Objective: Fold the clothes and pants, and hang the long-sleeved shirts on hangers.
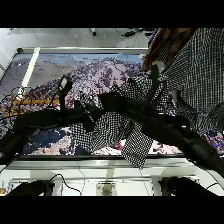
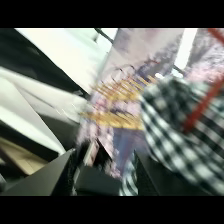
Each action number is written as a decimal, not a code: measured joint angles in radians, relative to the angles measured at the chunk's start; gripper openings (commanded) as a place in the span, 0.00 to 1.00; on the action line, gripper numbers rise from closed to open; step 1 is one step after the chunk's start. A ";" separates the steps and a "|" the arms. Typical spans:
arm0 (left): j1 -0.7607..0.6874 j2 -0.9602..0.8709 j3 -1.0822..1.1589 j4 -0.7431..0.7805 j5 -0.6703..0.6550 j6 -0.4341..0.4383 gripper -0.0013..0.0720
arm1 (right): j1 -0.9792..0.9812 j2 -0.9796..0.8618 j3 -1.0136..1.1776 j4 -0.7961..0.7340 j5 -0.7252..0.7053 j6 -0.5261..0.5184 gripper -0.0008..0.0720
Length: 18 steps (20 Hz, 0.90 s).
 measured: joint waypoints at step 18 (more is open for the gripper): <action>0.013 0.001 0.004 0.035 -0.155 0.006 0.05 | 0.004 0.052 -0.034 -0.164 -0.032 0.121 0.69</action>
